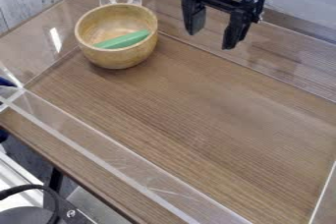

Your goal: Remove the green block from inside the brown bowl and put it on the table

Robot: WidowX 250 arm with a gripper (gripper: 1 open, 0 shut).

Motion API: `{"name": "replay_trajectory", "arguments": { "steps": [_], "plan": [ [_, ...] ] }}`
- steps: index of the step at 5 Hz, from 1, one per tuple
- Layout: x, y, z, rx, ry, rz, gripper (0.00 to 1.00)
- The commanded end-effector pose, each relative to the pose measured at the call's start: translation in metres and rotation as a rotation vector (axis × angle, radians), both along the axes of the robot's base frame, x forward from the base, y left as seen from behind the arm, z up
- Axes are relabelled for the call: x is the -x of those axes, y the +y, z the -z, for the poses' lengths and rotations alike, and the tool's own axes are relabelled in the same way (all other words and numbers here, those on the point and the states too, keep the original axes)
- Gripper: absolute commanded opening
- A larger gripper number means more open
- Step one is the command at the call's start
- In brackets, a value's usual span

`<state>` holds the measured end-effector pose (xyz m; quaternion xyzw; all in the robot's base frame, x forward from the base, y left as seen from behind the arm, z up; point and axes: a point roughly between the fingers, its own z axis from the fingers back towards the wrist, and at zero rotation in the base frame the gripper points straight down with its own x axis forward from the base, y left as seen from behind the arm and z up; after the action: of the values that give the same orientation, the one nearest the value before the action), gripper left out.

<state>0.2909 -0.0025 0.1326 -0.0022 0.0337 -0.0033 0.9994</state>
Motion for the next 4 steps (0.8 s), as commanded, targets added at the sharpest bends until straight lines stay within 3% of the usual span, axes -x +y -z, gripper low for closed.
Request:
{"name": "replay_trajectory", "arguments": {
  "steps": [1, 2, 3, 4],
  "plan": [
    [0.002, 0.012, 0.003, -0.005, 0.015, -0.008, 1.0],
    [0.011, 0.036, 0.005, -0.01, 0.013, -0.039, 1.0],
    [0.016, 0.075, 0.005, -0.019, 0.001, -0.078, 1.0],
    [0.017, 0.109, 0.003, -0.026, -0.01, -0.114, 1.0]
  ]
}}
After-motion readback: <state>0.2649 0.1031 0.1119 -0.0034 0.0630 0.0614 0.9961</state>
